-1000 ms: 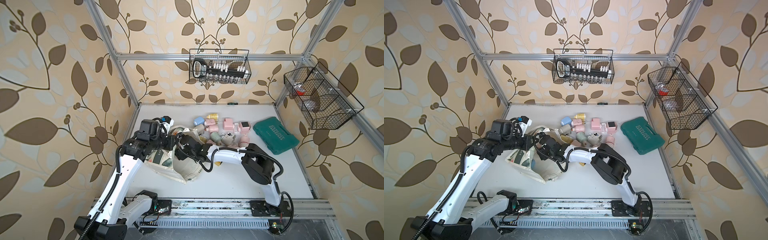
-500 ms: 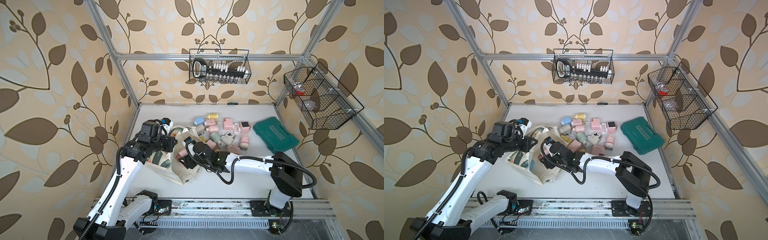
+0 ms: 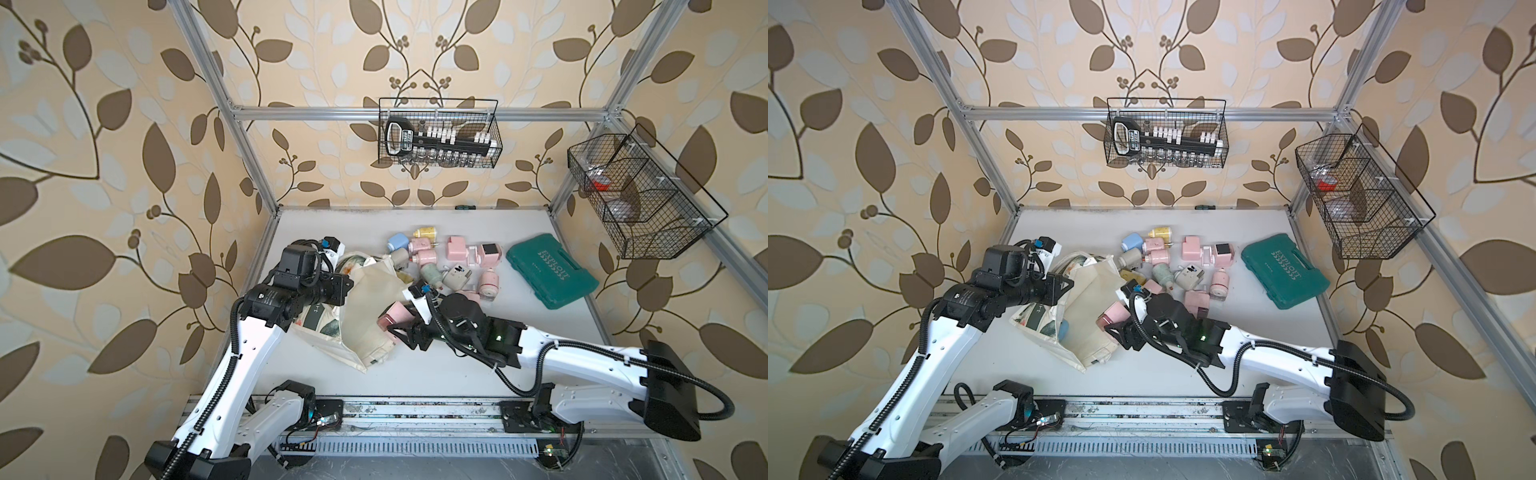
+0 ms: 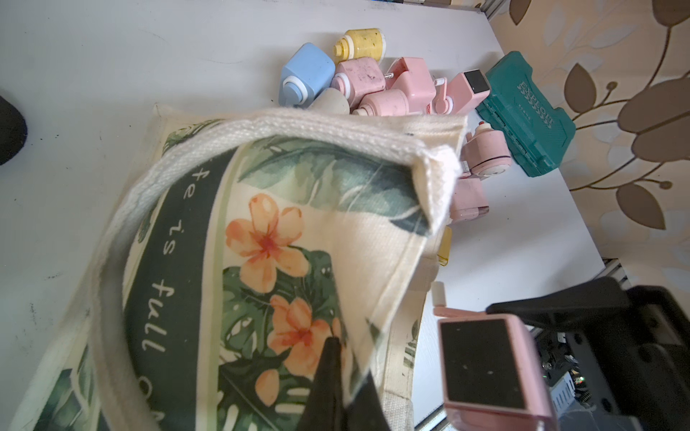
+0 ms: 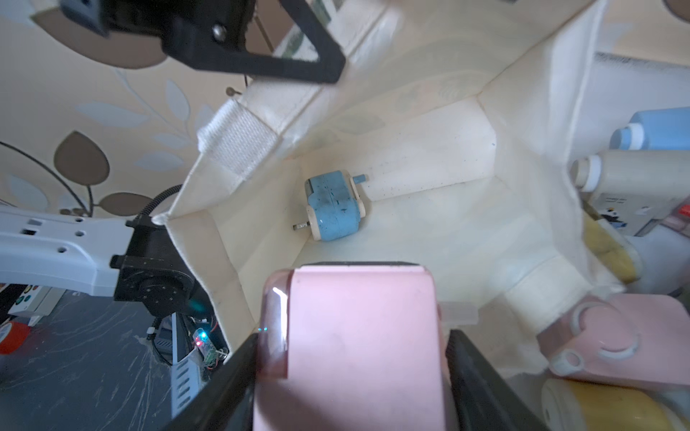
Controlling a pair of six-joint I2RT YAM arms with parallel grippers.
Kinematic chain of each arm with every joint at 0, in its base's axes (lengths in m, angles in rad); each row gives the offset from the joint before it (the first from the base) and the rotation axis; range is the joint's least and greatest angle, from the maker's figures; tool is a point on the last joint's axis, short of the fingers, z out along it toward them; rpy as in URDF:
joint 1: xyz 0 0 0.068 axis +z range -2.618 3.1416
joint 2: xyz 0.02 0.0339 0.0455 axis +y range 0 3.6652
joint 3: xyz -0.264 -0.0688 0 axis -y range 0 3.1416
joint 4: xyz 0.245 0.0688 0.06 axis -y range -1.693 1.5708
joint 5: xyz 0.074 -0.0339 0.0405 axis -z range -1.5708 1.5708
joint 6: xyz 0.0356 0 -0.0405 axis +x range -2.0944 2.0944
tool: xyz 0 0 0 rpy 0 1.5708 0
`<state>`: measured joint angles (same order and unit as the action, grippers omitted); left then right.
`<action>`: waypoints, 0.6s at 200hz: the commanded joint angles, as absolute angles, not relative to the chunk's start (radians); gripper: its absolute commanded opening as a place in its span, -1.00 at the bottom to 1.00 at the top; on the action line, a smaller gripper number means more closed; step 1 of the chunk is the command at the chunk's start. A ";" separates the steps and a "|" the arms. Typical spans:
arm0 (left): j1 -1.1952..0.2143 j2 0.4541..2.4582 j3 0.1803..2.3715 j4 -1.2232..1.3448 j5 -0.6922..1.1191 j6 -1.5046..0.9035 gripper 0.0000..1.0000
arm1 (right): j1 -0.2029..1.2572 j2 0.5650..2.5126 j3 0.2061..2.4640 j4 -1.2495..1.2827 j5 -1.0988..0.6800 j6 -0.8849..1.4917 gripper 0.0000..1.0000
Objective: Take out the pencil sharpeners from the tote bags
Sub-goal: Place the pencil sharpener at the center of the board.
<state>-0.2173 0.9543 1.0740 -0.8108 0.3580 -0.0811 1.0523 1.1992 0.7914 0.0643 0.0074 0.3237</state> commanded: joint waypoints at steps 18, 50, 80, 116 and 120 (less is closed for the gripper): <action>-0.219 0.939 1.061 -0.818 0.339 -0.068 -1.00 | 0.873 1.100 0.732 -0.045 0.122 0.349 -0.12; -0.220 0.925 1.062 -0.825 0.336 -0.063 -1.00 | 0.593 1.075 0.703 -0.116 0.071 0.400 -0.12; -0.219 0.922 1.056 -0.824 0.334 -0.061 -1.00 | 0.396 1.021 0.688 -0.156 0.059 0.425 -0.13; -0.219 0.924 1.064 -0.819 0.349 -0.061 -1.00 | 0.221 0.994 0.670 -0.189 0.113 0.451 -0.13; -0.219 0.925 1.066 -0.820 0.351 -0.061 -1.00 | 0.203 0.989 0.657 -0.179 0.114 0.459 -0.13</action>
<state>-0.2173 0.9360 1.0653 -0.8112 0.3580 -0.0811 0.2806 1.0180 0.6834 -0.1757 0.0830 0.4168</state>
